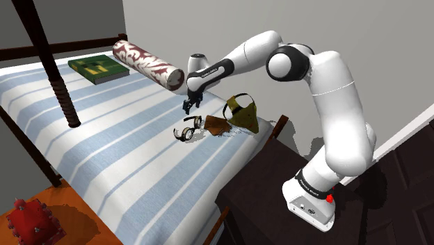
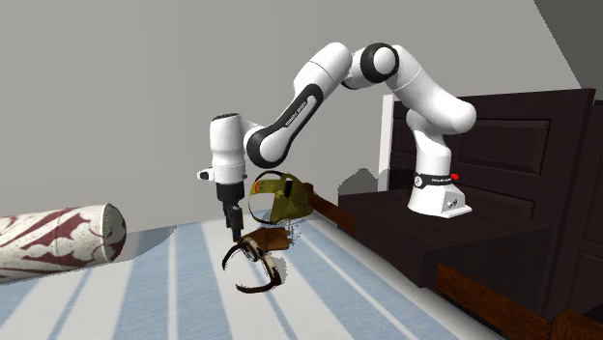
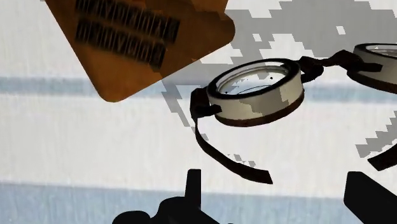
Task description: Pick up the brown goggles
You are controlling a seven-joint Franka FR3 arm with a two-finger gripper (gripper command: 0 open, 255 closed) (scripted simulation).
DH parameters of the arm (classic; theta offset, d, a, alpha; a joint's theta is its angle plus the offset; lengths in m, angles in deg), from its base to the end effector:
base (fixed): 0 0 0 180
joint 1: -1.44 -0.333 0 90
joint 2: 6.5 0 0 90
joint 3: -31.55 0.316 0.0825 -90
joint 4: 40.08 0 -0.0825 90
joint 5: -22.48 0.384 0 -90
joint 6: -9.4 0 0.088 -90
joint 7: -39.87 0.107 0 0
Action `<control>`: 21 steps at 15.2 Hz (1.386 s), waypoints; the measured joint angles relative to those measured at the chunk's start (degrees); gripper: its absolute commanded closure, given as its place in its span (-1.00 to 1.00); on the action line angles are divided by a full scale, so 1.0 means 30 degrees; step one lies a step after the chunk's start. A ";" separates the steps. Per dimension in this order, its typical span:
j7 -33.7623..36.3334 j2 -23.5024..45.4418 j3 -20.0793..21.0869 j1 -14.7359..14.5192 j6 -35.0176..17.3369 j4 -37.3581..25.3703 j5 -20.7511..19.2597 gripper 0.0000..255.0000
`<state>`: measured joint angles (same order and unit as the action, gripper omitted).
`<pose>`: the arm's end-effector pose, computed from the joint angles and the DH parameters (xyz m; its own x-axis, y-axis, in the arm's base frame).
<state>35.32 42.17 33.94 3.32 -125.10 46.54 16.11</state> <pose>0.7072 0.0002 0.1571 0.9883 0.1518 -0.0176 0.1525 -0.9873 0.0457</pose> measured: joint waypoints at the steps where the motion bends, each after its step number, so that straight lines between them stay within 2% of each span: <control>1: 0.0033 0.0792 0.0014 -0.0061 0.0177 -0.0921 0.0035 -1.00; 4: -0.0141 0.3164 0.0057 -0.0050 0.0928 -0.3942 0.0155 -1.00; 12: -0.0165 0.5493 0.0010 -0.0099 0.0634 -0.5960 0.0159 -1.00; 13: -0.0158 0.5563 0.0009 -0.0107 0.0598 -0.5992 0.0157 1.00; 21: -0.0147 0.5594 0.0004 -0.0118 0.0558 -0.6007 0.0153 1.00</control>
<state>34.88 58.95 33.95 2.97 -123.43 28.52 16.57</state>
